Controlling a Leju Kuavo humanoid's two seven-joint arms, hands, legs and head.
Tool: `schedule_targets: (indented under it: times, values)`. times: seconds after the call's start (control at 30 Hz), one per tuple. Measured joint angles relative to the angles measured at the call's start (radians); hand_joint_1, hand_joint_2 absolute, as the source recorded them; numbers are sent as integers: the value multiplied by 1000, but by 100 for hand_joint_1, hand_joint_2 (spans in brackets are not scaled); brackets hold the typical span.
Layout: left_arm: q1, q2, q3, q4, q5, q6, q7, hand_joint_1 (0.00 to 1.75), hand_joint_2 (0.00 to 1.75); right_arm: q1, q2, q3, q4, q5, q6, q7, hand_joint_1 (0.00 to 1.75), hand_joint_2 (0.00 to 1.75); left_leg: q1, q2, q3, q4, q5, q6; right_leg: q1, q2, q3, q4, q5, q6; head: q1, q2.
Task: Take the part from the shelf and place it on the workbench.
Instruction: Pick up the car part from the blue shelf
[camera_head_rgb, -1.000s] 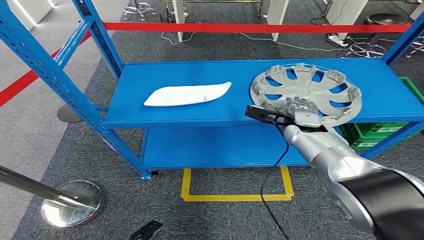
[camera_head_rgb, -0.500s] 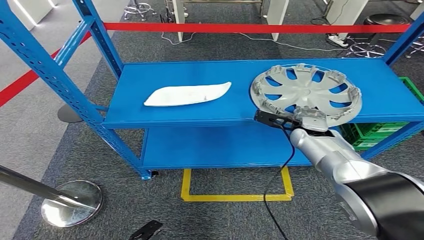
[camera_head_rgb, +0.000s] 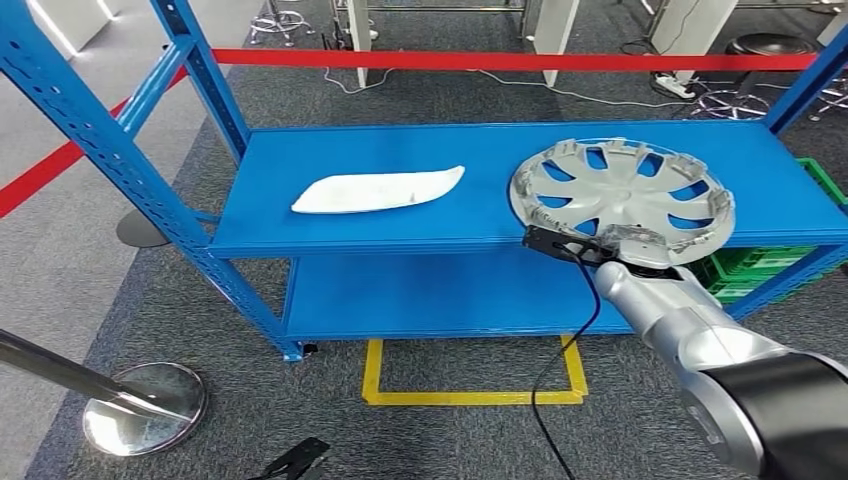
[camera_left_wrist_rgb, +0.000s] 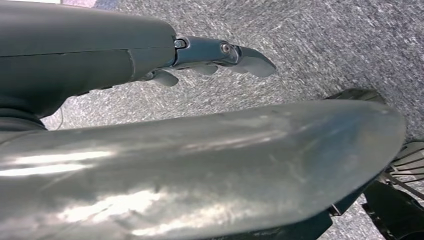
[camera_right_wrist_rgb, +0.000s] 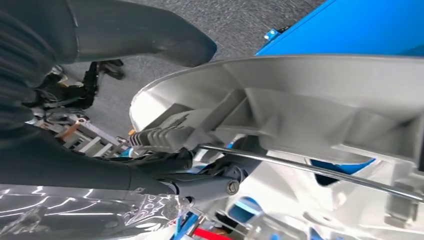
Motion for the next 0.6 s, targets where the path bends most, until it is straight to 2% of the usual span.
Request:
schedule_targets:
  times: [0.47, 0.6]
  values:
    - [1, 7, 4, 0, 17, 4, -7, 0, 0, 3, -6, -32, 0, 46, -63, -98, 175, 175, 0, 0, 2, 0, 0, 0, 0, 1, 2, 0, 1, 0, 0, 0]
    - [3, 10, 8, 0, 35, 12, -21, 0, 0, -8, -8, -37, -5, 65, -100, -170, 175, 175, 0, 0, 0, 0, 1, 0, -1, 1, 0, 0, 2, 0, 0, 0]
